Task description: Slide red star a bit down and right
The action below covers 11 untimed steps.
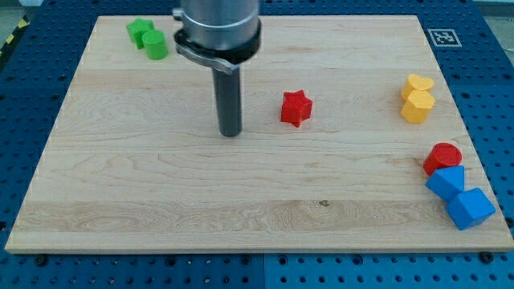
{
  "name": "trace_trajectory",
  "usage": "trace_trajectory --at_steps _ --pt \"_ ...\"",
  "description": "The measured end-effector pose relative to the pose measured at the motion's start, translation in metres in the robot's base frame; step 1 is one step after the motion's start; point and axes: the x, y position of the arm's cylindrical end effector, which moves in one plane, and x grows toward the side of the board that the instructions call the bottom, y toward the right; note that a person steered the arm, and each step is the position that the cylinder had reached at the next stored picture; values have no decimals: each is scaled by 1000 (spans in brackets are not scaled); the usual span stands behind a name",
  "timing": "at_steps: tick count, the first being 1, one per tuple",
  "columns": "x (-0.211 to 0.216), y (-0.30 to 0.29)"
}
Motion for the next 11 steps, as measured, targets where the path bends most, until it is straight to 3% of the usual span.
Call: trace_trajectory --at_steps 1,2,4,7,11 --pt "-26 -9" --pt "-29 32" --pt "-38 54" --pt "-35 96" --pt "-17 102"
